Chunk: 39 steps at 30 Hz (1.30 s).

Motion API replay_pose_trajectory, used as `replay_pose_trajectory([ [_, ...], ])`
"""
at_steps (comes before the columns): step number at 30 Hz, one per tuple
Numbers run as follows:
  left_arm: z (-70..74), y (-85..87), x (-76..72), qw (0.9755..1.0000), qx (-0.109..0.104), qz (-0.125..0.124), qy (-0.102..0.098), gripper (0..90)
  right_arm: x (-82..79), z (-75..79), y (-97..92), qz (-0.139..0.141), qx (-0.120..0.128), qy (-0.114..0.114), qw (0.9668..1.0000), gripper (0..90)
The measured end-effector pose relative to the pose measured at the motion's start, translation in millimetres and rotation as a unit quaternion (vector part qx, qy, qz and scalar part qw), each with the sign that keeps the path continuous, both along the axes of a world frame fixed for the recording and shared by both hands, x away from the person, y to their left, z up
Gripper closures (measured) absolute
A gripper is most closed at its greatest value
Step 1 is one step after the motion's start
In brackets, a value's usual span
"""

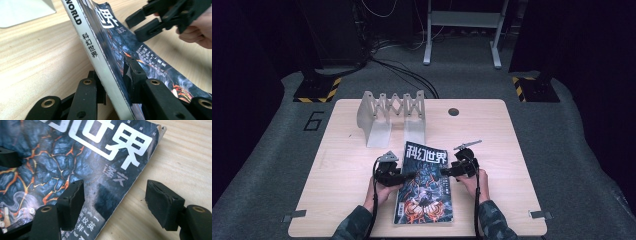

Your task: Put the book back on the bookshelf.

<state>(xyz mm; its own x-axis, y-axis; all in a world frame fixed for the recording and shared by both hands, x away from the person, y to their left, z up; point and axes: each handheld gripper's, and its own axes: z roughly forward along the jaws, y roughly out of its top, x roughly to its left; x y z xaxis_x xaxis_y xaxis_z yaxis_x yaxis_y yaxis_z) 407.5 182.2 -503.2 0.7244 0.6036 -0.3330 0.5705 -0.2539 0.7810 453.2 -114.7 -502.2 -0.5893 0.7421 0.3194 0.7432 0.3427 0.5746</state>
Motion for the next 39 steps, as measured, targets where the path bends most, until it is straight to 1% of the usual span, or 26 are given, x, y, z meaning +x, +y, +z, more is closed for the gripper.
replay_pose_trajectory([
  [1, 0.1, 0.5, -1.0, 1.0, -0.003, 0.0, -0.005, 73.3, 1.4, -0.6, 1.0, 0.005, -0.003, 0.0, 1.0, 30.5],
  [4, 1.4, 2.5, -4.1, 0.9998, -0.006, -0.006, -0.015, 73.5, 5.8, -2.8, 4.5, 0.009, 0.002, 0.005, 0.9999, 29.5],
  [6, 1.9, 2.6, -6.1, 0.9997, -0.009, -0.005, -0.02, 73.5, 9.0, -3.5, 6.2, 0.013, 0.009, 0.009, 0.9998, 29.3],
  [9, 3.1, 4.1, -8.1, 0.9993, -0.013, -0.013, -0.032, 73.6, 13.6, -4.5, 8.8, 0.015, 0.02, 0.014, 0.9996, 28.2],
  [11, 4.1, 4.8, -9.8, 0.999, -0.013, -0.015, -0.039, 73.6, 17.1, -5.5, 9.4, 0.022, 0.027, 0.014, 0.9993, 27.4],
  [12, 4.5, 4.7, -10.9, 0.999, -0.016, -0.016, -0.04, 73.6, 17.9, -5.2, 9.8, 0.023, 0.032, 0.019, 0.9991, 27.0],
  [13, 4.9, 5.4, -10.9, 0.9987, -0.015, -0.021, -0.044, 73.7, 18.8, -5.4, 10.2, 0.022, 0.033, 0.016, 0.9991, 26.8],
  [14, 5.2, 5.3, -11.5, 0.9987, -0.017, -0.022, -0.043, 73.7, 19.8, -5.9, 10.4, 0.025, 0.035, 0.014, 0.999, 26.8],
  [15, 5.4, 5.4, -11.9, 0.9986, -0.018, -0.024, -0.043, 73.7, 19.8, -6.2, 11.0, 0.026, 0.038, 0.02, 0.9987, 26.9],
  [16, 5.4, 5.7, -11.9, 0.9983, -0.017, -0.026, -0.048, 73.7, 20.5, -7.1, 10.6, 0.029, 0.045, 0.019, 0.9984, 26.8],
  [19, 5.5, 6.2, -11.2, 0.9982, -0.02, -0.032, -0.046, 73.8, 21.9, -8.8, 9.8, 0.035, 0.061, 0.021, 0.9973, 28.6],
  [22, 6.2, 6.7, -10.8, 0.9982, -0.02, -0.034, -0.045, 73.6, 21.8, -8.8, 9.6, 0.033, 0.068, 0.024, 0.9968, 30.5],
  [23, 6.6, 7.1, -10.6, 0.9982, -0.02, -0.035, -0.045, 73.5, 21.4, -8.3, 9.0, 0.029, 0.071, 0.025, 0.9968, 31.9],
  [25, 8.0, 7.6, -9.6, 0.9983, -0.019, -0.037, -0.041, 73.4, 20.9, -7.4, 6.8, 0.026, 0.077, 0.024, 0.9964, 34.1],
  [27, 9.9, 7.5, -8.1, 0.9984, -0.017, -0.04, -0.036, 72.9, 19.9, -5.8, 5.6, 0.024, 0.078, 0.02, 0.9964, 35.4],
  [28, 11.3, 7.5, -7.2, 0.9984, -0.013, -0.043, -0.034, 72.7, 18.8, -4.2, 5.5, 0.023, 0.077, 0.02, 0.9966, 36.0],
  [31, 15.5, 7.7, -3.4, 0.9983, -0.003, -0.055, -0.021, 71.8, 16.5, -0.2, 4.5, 0.021, 0.075, 0.008, 0.9969, 39.1],
  [35, 20.1, 7.4, 3.5, 0.9978, 0.012, -0.065, 0.004, 70.4, 13.4, 4.9, 3.2, 0.014, 0.071, -0.003, 0.9974, 44.6],
  [36, 21.0, 7.4, 6.5, 0.9976, 0.013, -0.065, 0.019, 70.3, 13.2, 5.5, 2.9, 0.015, 0.069, -0.006, 0.9975, 46.1],
  [37, 21.6, 8.2, 9.9, 0.9969, 0.015, -0.071, 0.031, 70.3, 12.4, 6.8, 2.8, 0.015, 0.067, -0.009, 0.9976, 48.8],
  [38, 22.2, 8.2, 12.5, 0.9964, 0.019, -0.069, 0.046, 70.0, 11.6, 8.0, 3.1, 0.013, 0.065, -0.01, 0.9978, 50.0],
  [39, 22.6, 8.8, 14.7, 0.996, 0.022, -0.071, 0.049, 69.5, 11.0, 9.4, 3.6, 0.014, 0.06, -0.01, 0.998, 52.4],
])
